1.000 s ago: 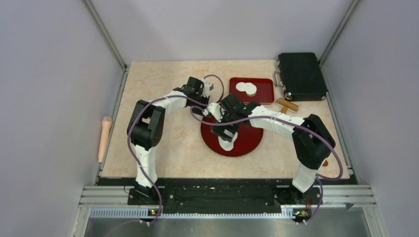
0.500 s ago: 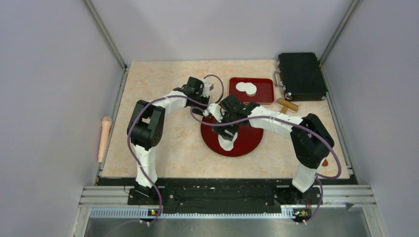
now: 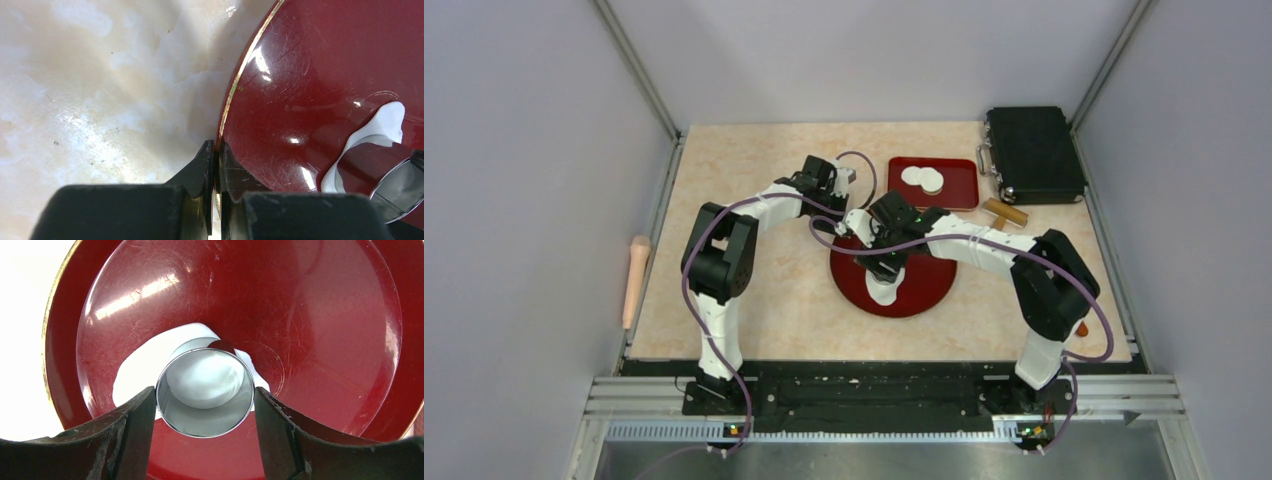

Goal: Roll out the dumpling wrappers from the dough

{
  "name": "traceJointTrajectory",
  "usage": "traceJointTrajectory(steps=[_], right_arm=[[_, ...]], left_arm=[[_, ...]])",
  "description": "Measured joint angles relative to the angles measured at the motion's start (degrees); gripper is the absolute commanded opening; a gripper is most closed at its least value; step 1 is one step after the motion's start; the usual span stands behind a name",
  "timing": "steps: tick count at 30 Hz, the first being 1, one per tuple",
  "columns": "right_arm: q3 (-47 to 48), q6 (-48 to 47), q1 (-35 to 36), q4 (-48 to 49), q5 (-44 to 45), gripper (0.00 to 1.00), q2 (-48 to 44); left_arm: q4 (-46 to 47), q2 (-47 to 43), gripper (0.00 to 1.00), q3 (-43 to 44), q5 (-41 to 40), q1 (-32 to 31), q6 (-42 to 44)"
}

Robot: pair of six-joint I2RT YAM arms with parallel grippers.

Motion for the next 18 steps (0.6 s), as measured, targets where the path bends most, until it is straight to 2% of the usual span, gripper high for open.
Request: traceJointTrajectory(steps=[18], right_arm=[[-0.39, 0.02, -0.02, 1.05, -0.09, 0.53, 0.96]], left_arm=[[0.00, -0.04, 0.00, 0.00, -0.13, 0.00, 0.00]])
